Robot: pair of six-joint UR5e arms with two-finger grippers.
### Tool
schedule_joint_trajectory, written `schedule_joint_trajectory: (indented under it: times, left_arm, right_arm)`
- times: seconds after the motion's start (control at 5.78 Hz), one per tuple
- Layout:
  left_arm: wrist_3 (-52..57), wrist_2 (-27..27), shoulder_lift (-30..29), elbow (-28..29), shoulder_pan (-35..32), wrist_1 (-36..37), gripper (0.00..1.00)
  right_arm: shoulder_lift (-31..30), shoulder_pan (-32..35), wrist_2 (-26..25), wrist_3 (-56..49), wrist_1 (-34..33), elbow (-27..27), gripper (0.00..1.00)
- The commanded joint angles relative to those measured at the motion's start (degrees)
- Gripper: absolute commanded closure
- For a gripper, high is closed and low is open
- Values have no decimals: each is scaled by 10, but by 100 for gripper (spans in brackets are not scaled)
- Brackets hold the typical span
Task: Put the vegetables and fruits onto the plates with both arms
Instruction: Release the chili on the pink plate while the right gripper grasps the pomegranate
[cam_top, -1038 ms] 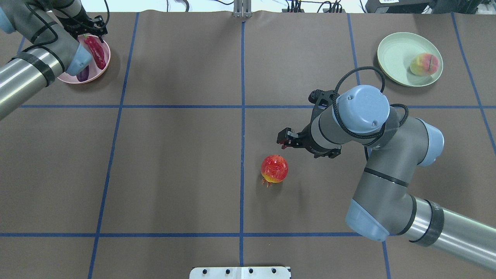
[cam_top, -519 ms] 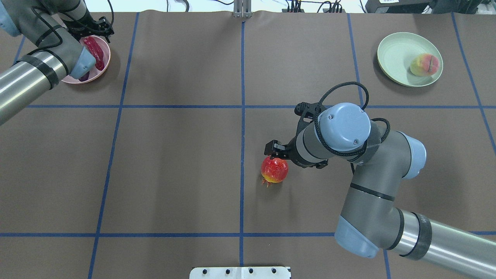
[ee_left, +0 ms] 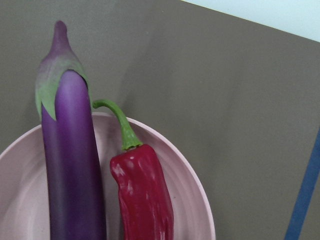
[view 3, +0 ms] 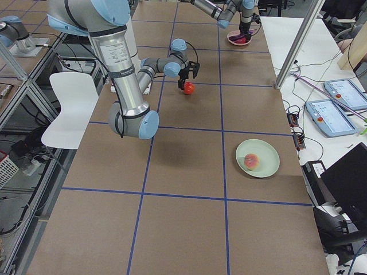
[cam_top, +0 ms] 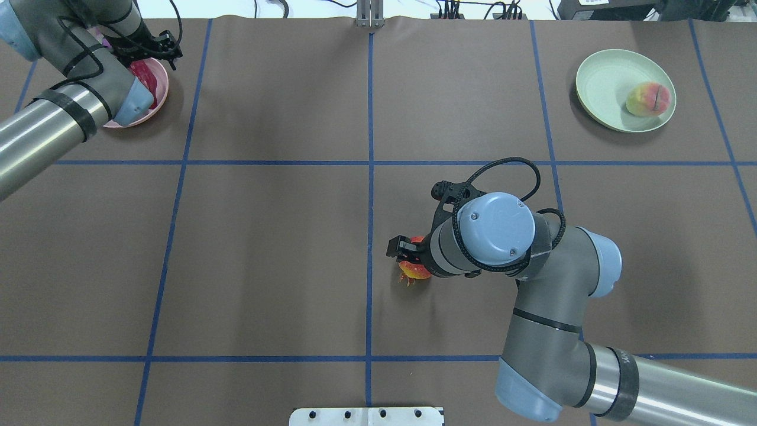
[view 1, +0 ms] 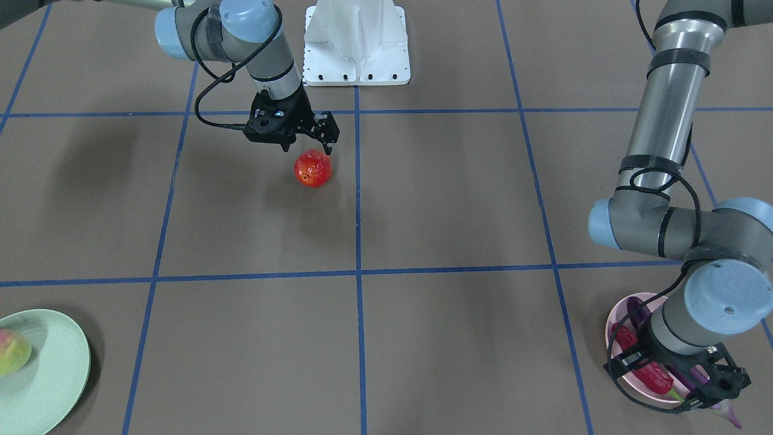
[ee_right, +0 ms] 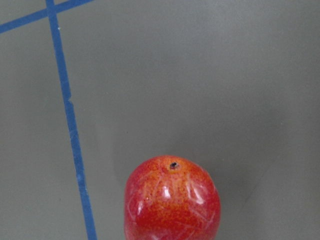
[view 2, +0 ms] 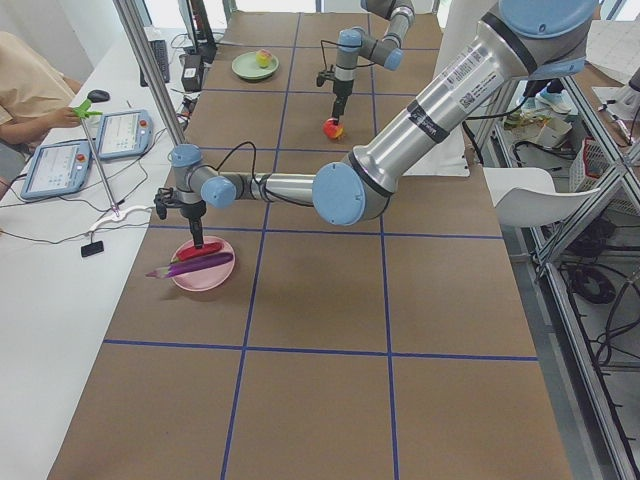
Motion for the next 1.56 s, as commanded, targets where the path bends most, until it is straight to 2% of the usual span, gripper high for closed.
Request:
schedule_joint_trajectory:
  times: [0.0,0.17,0.35,0.52,0.69,0.87,1.04,1.21,1.38]
  left_arm:
    - [-18,0,3,-11,11,0,0]
    - [-18,7,3,-11,11,0,0]
    - [-19,7,4,-17,11,0,0]
    - [-35,8,5,-41,12,7,0]
    - [-56,7,11,-65,12,10,0]
    - [-60,3,11,-100,12,28,0]
    - [-55,-2,36,-189,12,85,0]
    - [-52,-54,123,-317,12,93,0]
    - [-26,-73,212,-435,11,96,0]
  right_arm:
    - [11,-2,-14,-4,13,-28,0]
    - [11,-2,-16,-3,59,-58,0]
    - [12,-2,-16,2,74,-64,0]
    - [14,-1,-17,11,73,-65,33]
    - [9,1,-16,13,73,-64,99]
    - [9,12,-16,7,69,-52,100]
    - [7,46,-6,3,56,-25,100]
    - [8,98,20,-28,35,-20,100]
    - [6,162,61,-116,12,-24,100]
